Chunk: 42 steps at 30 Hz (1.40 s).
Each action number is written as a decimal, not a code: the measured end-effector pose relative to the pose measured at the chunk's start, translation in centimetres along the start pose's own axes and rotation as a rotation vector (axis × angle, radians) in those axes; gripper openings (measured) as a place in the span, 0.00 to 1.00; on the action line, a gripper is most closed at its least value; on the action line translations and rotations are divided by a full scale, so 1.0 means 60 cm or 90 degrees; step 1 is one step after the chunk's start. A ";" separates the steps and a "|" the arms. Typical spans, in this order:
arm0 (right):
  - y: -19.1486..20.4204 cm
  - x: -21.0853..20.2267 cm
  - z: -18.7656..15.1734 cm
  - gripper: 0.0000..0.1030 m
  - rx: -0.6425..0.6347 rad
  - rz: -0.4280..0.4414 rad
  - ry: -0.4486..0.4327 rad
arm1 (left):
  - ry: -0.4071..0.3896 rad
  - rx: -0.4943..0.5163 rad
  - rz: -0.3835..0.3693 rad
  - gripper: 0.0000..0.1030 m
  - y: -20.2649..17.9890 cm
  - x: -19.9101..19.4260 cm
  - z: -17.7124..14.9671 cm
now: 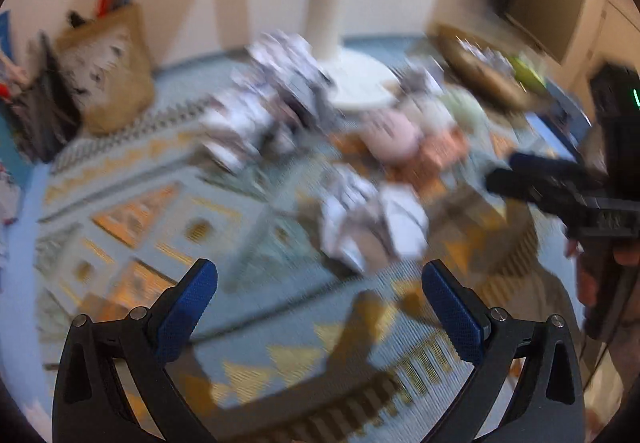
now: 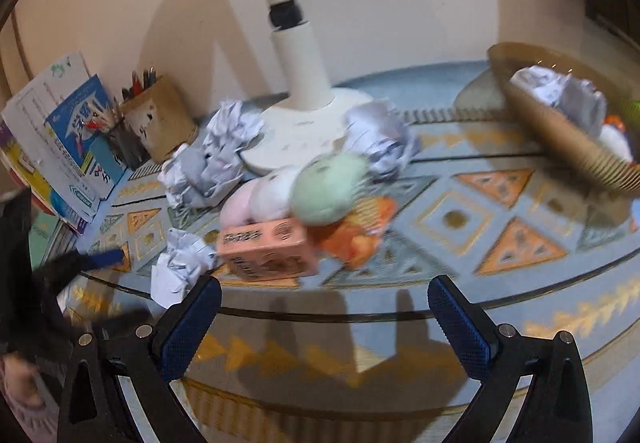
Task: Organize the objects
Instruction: 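Grasp the pink printed box with the right tool while the left tool grasps a paper ball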
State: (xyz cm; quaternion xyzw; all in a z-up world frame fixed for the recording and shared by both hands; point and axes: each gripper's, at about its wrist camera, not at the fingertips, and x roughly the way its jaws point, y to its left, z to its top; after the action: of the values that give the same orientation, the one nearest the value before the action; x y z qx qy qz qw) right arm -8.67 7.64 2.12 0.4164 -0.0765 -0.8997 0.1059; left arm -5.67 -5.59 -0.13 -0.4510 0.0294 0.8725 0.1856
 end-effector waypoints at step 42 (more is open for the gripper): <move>-0.020 0.040 0.005 0.54 0.115 0.114 -0.068 | -0.090 -0.047 0.078 0.41 0.005 0.014 0.028</move>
State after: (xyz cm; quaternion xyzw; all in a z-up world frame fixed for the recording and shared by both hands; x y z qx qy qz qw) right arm -10.57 8.23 0.30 0.3673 -0.1995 -0.8970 0.1440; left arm -7.55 -5.27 0.15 -0.3920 0.0118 0.9125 0.1167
